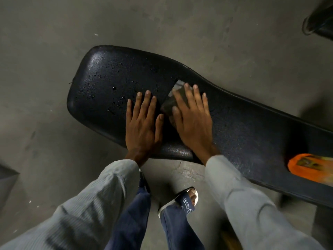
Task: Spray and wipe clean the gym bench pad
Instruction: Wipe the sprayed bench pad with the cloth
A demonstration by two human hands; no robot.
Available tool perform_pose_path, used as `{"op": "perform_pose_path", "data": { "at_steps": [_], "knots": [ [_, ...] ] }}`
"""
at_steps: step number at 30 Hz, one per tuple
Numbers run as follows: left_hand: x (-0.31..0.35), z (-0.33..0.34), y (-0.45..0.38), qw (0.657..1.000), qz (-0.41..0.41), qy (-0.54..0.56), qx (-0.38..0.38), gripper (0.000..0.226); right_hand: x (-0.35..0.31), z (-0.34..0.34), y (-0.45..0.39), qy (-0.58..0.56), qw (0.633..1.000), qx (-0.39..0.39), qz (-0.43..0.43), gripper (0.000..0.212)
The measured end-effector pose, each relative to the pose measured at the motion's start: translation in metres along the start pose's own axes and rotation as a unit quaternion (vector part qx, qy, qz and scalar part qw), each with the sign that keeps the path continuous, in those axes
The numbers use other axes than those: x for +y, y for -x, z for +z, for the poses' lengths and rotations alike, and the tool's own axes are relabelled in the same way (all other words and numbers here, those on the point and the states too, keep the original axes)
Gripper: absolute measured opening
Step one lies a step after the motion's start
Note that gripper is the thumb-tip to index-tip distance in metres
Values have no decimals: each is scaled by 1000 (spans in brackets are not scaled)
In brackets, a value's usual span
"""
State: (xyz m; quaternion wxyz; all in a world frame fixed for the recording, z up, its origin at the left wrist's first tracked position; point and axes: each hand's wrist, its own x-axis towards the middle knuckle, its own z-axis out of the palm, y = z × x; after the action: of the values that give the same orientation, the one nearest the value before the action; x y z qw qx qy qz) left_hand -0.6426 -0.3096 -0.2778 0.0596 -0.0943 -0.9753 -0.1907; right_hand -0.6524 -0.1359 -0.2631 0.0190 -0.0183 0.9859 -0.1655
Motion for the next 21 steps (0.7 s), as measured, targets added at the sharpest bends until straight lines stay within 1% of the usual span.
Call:
{"op": "perform_pose_path", "data": {
  "at_steps": [2, 5, 7, 9, 10, 11, 13, 14, 15, 16, 18, 19, 21],
  "knots": [
    [0, -2, -1, 1000, -4, 3, 2, 62, 3, -4, -4, -1, 999, 17, 45, 56],
    [-1, -5, -2, 1000, -7, 1, -5, 63, -7, -1, 25, -18, 993, 30, 115, 55],
    [0, -5, -2, 1000, -6, 12, -6, 63, -20, 8, 48, -29, 993, 29, 106, 55],
    [1, -6, -3, 999, -10, 37, 5, 61, -29, 14, 62, -38, 998, 10, 43, 56],
    [2, -7, -3, 998, -16, 56, 18, 60, -29, 14, 63, -58, 998, 7, 16, 56],
    [3, -10, -3, 996, -24, 77, 33, 59, -27, 10, 63, -98, 995, 8, 12, 55],
    [16, -15, -2, 991, -21, 113, 65, 57, -17, -4, 57, -194, 979, 33, 57, 54],
    [28, -17, 0, 990, -1, 127, 67, 56, -9, -10, 54, -217, 971, 59, 85, 53],
    [42, -16, 4, 988, 33, 139, 53, 57, -2, -15, 49, -218, 966, 83, 109, 53],
    [54, -12, 11, 986, 77, 143, 22, 60, 5, -18, 43, -211, 964, 101, 124, 52],
    [66, 2, 27, 982, 146, 105, -55, 70, 12, -18, 29, -208, 962, 111, 138, 53],
    [64, 10, 33, 983, 157, 68, -73, 70, 12, -15, 23, -210, 962, 105, 143, 53],
    [53, 19, 35, 986, 144, 17, -79, 64, 9, -7, 14, -192, 966, 97, 142, 52]
  ]
}}
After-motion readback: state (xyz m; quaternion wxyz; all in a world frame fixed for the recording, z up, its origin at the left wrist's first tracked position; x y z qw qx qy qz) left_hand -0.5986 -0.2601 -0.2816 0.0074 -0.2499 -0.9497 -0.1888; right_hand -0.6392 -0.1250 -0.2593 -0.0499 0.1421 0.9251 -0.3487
